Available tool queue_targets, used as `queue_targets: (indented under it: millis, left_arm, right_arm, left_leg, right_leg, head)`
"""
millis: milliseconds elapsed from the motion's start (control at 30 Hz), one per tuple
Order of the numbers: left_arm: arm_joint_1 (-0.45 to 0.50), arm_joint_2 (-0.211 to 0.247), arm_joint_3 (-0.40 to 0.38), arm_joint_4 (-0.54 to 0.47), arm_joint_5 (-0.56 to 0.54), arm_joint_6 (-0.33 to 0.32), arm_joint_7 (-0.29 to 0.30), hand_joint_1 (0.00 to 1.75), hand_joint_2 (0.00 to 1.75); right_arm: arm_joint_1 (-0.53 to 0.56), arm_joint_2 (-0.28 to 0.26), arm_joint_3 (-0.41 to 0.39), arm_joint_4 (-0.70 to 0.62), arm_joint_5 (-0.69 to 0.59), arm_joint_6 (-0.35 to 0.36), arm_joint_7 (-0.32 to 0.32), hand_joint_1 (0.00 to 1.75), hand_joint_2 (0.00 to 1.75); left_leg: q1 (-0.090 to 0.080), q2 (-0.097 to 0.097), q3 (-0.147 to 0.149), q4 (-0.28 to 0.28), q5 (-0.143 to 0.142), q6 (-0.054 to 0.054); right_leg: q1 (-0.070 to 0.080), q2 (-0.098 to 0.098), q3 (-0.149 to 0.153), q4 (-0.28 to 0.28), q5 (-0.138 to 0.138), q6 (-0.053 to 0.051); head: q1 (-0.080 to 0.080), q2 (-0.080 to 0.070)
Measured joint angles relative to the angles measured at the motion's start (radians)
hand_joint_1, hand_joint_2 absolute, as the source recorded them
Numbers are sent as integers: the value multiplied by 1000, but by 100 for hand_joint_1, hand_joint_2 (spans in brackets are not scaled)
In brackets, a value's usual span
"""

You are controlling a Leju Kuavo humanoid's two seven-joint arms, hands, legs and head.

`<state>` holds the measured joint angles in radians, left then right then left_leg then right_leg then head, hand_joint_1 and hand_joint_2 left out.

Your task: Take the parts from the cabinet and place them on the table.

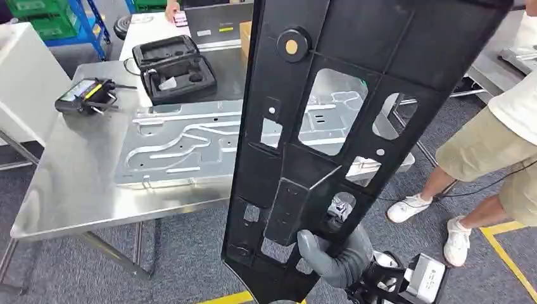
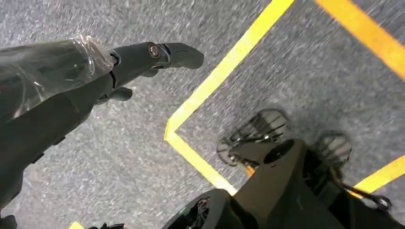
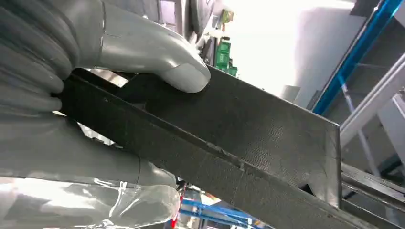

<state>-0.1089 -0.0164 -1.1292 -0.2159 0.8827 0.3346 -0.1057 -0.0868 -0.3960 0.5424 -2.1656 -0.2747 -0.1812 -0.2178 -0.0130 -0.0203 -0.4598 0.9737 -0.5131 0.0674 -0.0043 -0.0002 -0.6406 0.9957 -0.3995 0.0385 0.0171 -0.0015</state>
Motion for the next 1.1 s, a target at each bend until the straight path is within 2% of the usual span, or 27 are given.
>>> queue_targets:
  millis: [33, 67, 100, 133, 167, 200, 267, 300, 333, 367, 400, 467, 500, 533, 567, 600, 667, 700, 733, 767, 800, 833, 867, 900, 967, 1033, 1100]
  left_arm:
    - [0, 0, 0, 0, 0, 0, 0, 0, 175]
    - [2, 0, 0, 0, 0, 0, 1, 0, 175]
    - [2, 0, 0, 0, 0, -1, 0, 0, 175]
    - [1, 1, 0, 0, 0, 0, 0, 0, 175]
    - [-1, 1, 0, 0, 0, 0, -2, 0, 175]
    - [-4, 0, 0, 0, 0, 0, -2, 0, 175]
    - [-6, 0, 0, 0, 0, 0, -2, 0, 175]
    - [-6, 0, 0, 0, 2, 0, -6, 0, 175]
    - [-13, 0, 2, 0, 2, 0, -7, 0, 175]
    - [-15, 0, 2, 0, 0, 0, -7, 0, 175]
    - [-12, 0, 2, 0, 0, 0, -7, 0, 175]
    - [-7, 1, 1, 0, 0, 0, -6, 0, 175]
    - [-5, 1, 2, 0, 1, 0, -5, 0, 175]
    - [-6, 1, 1, 0, 1, -1, -4, 0, 175]
    - [-6, 1, 2, 0, 3, 0, -5, 0, 175]
    - [-7, 1, 2, 0, 3, 0, -5, 0, 175]
    - [-8, 0, 2, 0, 3, 0, -5, 0, 175]
    - [-8, 0, 2, 0, 2, 0, -5, 0, 175]
    - [-8, 1, 2, 0, 2, 0, -5, 0, 175]
    - [-8, 1, 2, 0, 2, 0, -4, 0, 175]
    - [-7, 1, 2, 0, 2, 0, -4, 0, 175]
    - [-6, 1, 2, 0, 1, 0, -4, 0, 175]
    - [-4, 1, 2, 0, 1, 0, -4, 0, 175]
    - [-4, 1, 2, 0, 1, 0, -4, 0, 175]
    - [-3, 1, 1, 0, 0, 0, -4, 0, 175]
    - [-5, 0, 1, 0, 2, 0, -4, 0, 175]
    - [-3, 0, 1, 0, 3, 0, -4, 0, 175]
  right_arm:
    - [0, 0, 0, 0, 0, 0, 2, 175, 175]
    - [0, 0, 0, -1, 0, 0, 1, 175, 175]
    - [-1, 0, 0, -1, -1, 0, 1, 175, 175]
    - [-1, 0, 0, -1, -1, 0, 0, 175, 175]
    - [-1, -1, 0, -2, -1, 0, 0, 175, 175]
    - [-3, 0, 0, -2, -2, 0, 0, 175, 175]
    - [-2, 0, 0, -2, -2, 0, 0, 175, 175]
    - [-1, 0, 0, -2, -2, 0, -1, 175, 175]
    - [0, 0, 0, -1, -2, 0, 0, 175, 175]
    - [0, 0, 0, -1, -4, 0, 1, 175, 175]
    - [0, 0, 1, -1, -4, 0, 1, 175, 175]
    - [-1, 0, 0, -1, -4, 0, 0, 175, 175]
    - [-1, 0, 1, -1, -4, 0, 0, 175, 175]
    - [-1, 0, 1, 0, -4, 0, 0, 175, 175]
    - [-1, 0, 0, 0, -6, 0, 1, 175, 175]
    - [-1, 0, 1, 0, -7, 0, 1, 175, 175]
    - [-3, 0, 0, -2, -6, 0, 1, 175, 175]
    - [-4, 0, 0, -2, -6, 0, 0, 175, 175]
    - [-6, 0, -1, -2, -6, 0, -1, 175, 175]
    - [-5, 0, -1, -2, -6, 0, -1, 175, 175]
    - [-3, 0, -1, -2, -7, 0, 0, 175, 175]
    - [-2, 0, -1, -1, -7, 0, 0, 175, 175]
    - [-2, 0, 0, 0, -7, 0, 0, 175, 175]
    - [-2, 0, -1, 0, -6, 0, 0, 175, 175]
    - [-2, 0, -1, 0, -6, 0, 0, 175, 175]
    - [-5, 0, -1, -1, -6, 0, 1, 175, 175]
    - [-7, 0, -1, -1, 2, 0, 7, 175, 175]
  left_leg:
    - [2, 0, -3, -5, -5, -6]
    - [3, 0, 4, -7, -7, -14]
    - [3, 1, 13, 2, -2, -17]
    - [2, 2, 17, 4, -9, -22]
    - [5, 4, 3, 39, -11, -25]
    - [7, 6, -31, 102, -22, -33]
    - [17, 7, -132, 247, -74, -48]
    - [20, 8, -176, 299, -104, -55]
    - [22, 10, -200, 311, -107, -57]
    - [25, 12, -201, 282, -86, -59]
    - [27, 14, -186, 217, -37, -59]
    - [28, 16, -145, 47, 105, -63]
    - [22, 16, -146, 23, 104, -57]
    - [17, 17, -146, 22, 77, -43]
    - [14, 16, -143, 24, 102, -33]
    - [10, 14, -143, 25, 98, -26]
    - [20, 14, -124, 7, 102, -12]
    - [19, 14, -113, 2, 97, -6]
    - [19, 15, -108, 1, 92, 2]
    - [17, 15, -103, 1, 87, 7]
    - [15, 14, -98, 1, 81, 9]
    - [12, 13, -91, 1, 75, 11]
    - [12, 11, -83, 1, 68, 11]
    - [12, 9, -73, 1, 61, 10]
    - [11, 5, -49, 1, 45, 6]
    - [4, 3, -50, 5, 29, -8]
    - [9, 6, -50, -2, 26, -16]
  right_leg:
    - [3, 0, 4, 2, -10, 0]
    - [4, 2, 6, -2, 1, -6]
    - [3, 3, 9, -5, -6, -14]
    - [-5, 4, 27, -8, -6, -20]
    - [-7, 3, 41, -14, -11, -25]
    - [-9, 2, 47, -15, -17, -30]
    - [-10, 3, 56, -15, -29, -31]
    - [-10, 3, 63, -14, -36, -29]
    - [-12, 3, 74, -15, -45, -28]
    - [-13, 4, 86, -14, -53, -25]
    - [-16, 5, 100, -14, -63, -22]
    - [-20, 5, 128, -15, -83, -11]
    - [-18, 6, 136, -13, -89, -4]
    - [-18, 7, 128, -15, -91, 1]
    - [-19, 6, 127, -15, -97, 10]
    - [-19, 6, 132, -21, -99, 15]
    - [-24, 4, 141, -21, -110, 27]
    - [-21, 3, 129, 12, -122, 28]
    - [-20, 3, 93, 77, -147, 29]
    - [-19, 3, 39, 165, -177, 30]
    - [-19, 3, -13, 240, -191, 30]
    - [-19, 3, -48, 278, -181, 31]
    - [-20, 3, -58, 265, -151, 31]
    - [-19, 3, -47, 211, -101, 29]
    - [-19, 3, 11, 49, 1, 21]
    - [-9, 3, 37, -13, -15, 12]
    - [-4, 5, 36, -6, -19, 5]
  head:
    - [3, 0]
    - [2, 0]
    - [2, 0]
    - [2, 0]
    - [2, 0]
    - [-3, 0]
    - [-3, 0]
    - [-3, 0]
    - [-3, 0]
    - [-3, 0]
    - [-3, 0]
    - [-3, 0]
    - [-3, 0]
    - [-5, 0]
    - [-4, 0]
    - [-4, 0]
    - [-4, 0]
    - [-3, 0]
    - [-1, 0]
    - [-1, 0]
    - [-1, 0]
    - [-1, 0]
    - [-1, 0]
    - [0, 0]
    - [0, 0]
    - [-1, 0]
    - [-2, 0]
